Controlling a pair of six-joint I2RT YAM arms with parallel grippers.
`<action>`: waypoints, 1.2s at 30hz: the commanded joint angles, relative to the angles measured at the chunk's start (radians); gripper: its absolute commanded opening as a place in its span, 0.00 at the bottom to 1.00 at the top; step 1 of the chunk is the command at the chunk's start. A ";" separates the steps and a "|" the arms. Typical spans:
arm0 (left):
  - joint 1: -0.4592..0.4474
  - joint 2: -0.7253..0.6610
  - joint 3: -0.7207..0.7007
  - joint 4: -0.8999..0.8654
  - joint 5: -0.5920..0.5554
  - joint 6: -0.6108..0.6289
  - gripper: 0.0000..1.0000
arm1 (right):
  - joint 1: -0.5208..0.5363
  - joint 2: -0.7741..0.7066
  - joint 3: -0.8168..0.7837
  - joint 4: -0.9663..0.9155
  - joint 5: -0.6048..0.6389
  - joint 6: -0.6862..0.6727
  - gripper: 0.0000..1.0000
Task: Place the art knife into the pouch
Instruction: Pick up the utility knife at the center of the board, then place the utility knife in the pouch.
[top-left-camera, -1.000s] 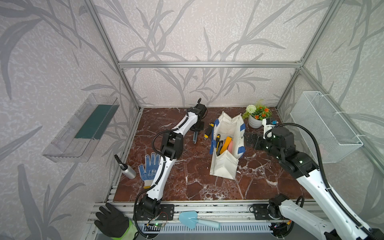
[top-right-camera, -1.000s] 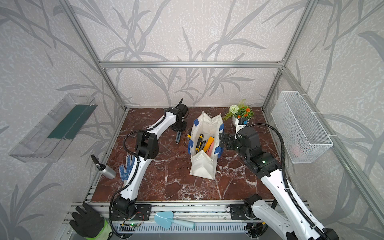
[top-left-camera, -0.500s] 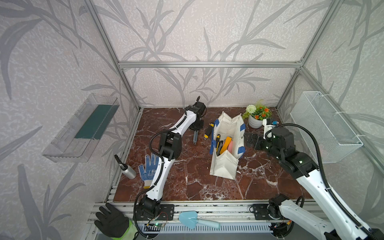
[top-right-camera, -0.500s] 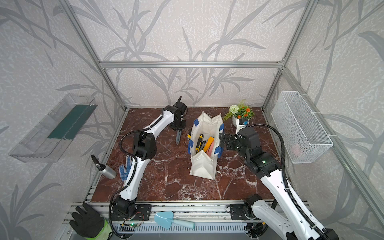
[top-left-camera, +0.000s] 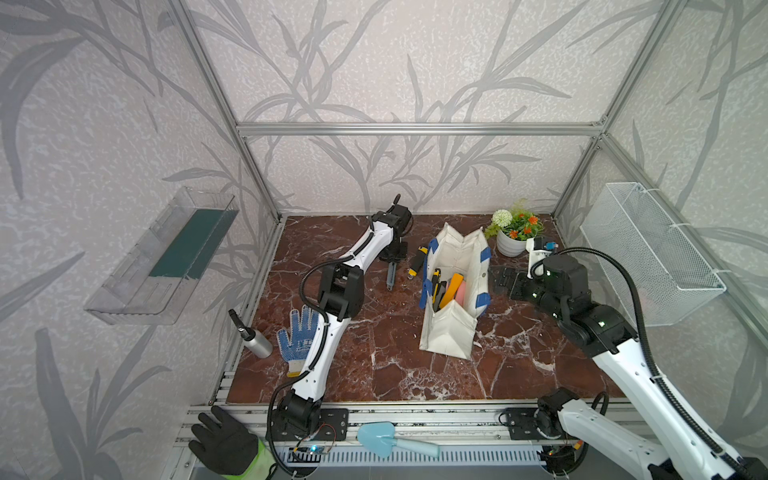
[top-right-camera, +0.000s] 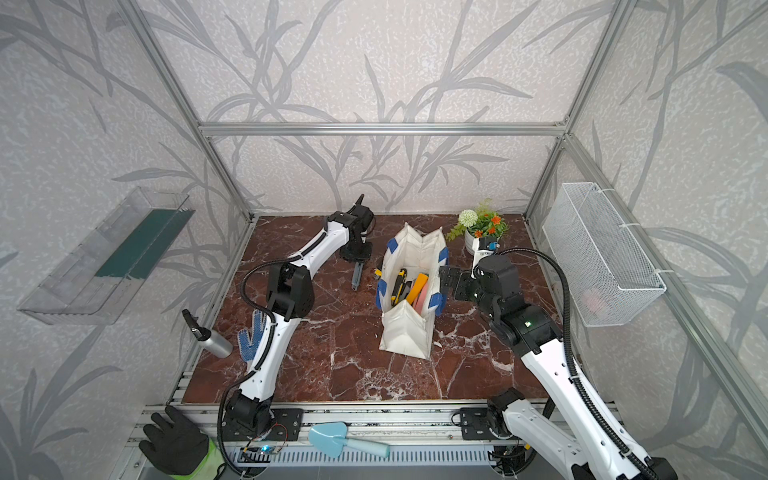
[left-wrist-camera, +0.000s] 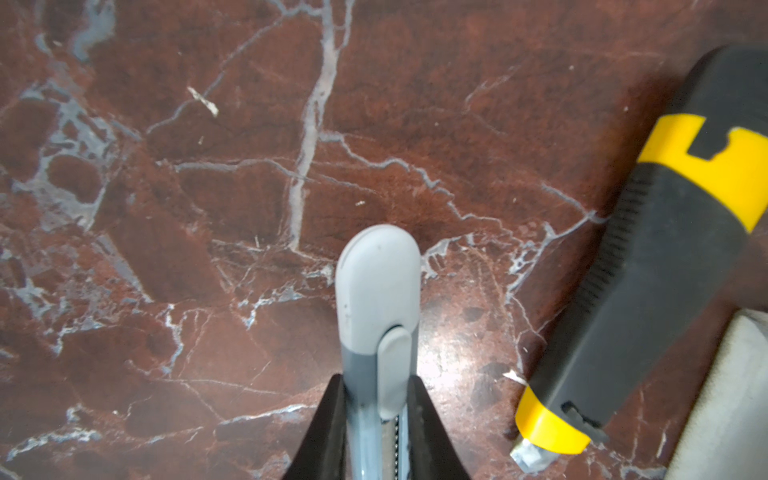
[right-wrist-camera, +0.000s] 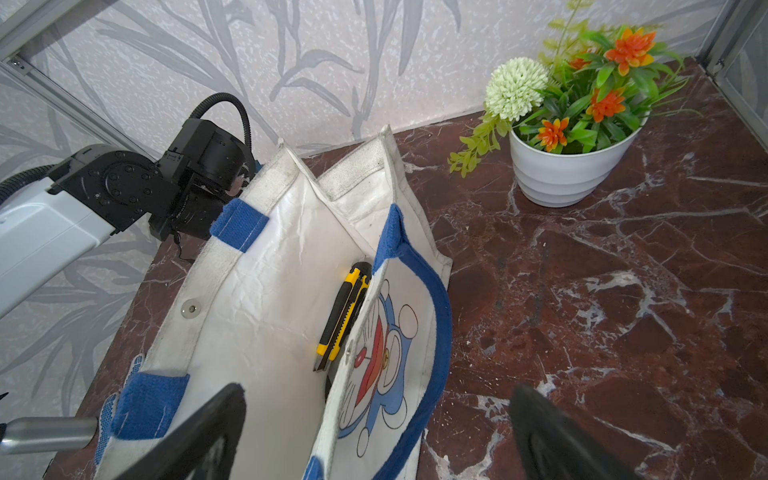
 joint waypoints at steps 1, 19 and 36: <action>0.003 -0.052 0.030 -0.032 0.000 0.001 0.21 | -0.006 -0.004 -0.003 -0.011 0.008 0.008 0.99; 0.004 -0.211 0.046 -0.069 -0.015 0.014 0.20 | -0.007 -0.006 0.003 -0.001 -0.033 0.001 0.99; -0.118 -0.417 0.202 -0.031 0.023 0.069 0.20 | -0.012 0.068 0.044 -0.037 -0.054 0.001 0.99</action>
